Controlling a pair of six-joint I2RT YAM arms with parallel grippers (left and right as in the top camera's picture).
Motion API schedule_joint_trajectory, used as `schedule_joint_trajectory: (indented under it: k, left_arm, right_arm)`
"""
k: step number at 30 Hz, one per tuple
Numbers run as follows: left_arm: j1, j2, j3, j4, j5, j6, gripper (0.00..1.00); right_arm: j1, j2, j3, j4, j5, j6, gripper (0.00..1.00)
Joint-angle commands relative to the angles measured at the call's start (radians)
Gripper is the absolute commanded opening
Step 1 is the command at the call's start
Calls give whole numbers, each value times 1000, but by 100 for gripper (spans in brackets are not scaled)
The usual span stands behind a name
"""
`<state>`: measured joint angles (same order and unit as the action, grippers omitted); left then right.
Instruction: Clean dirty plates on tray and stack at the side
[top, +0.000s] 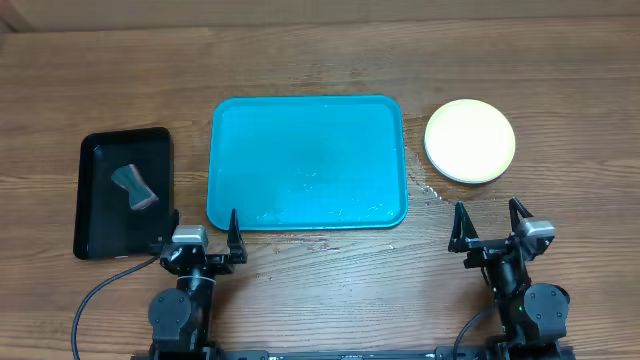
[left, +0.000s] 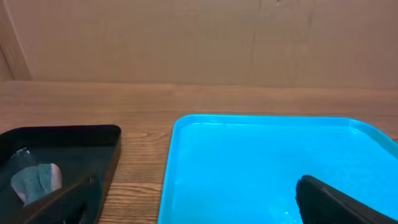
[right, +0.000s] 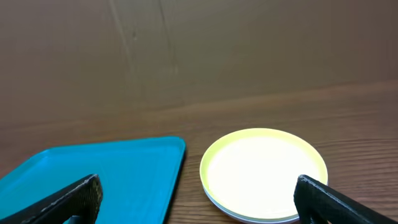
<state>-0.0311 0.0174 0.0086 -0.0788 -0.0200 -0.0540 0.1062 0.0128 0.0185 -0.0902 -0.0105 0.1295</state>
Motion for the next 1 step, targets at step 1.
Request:
schedule_joint_trajectory:
  k: [1]
  left_arm:
    - [2, -13, -4, 3, -10, -21, 100]
  right_arm:
    - [2, -10, -10, 6, 10, -6, 100]
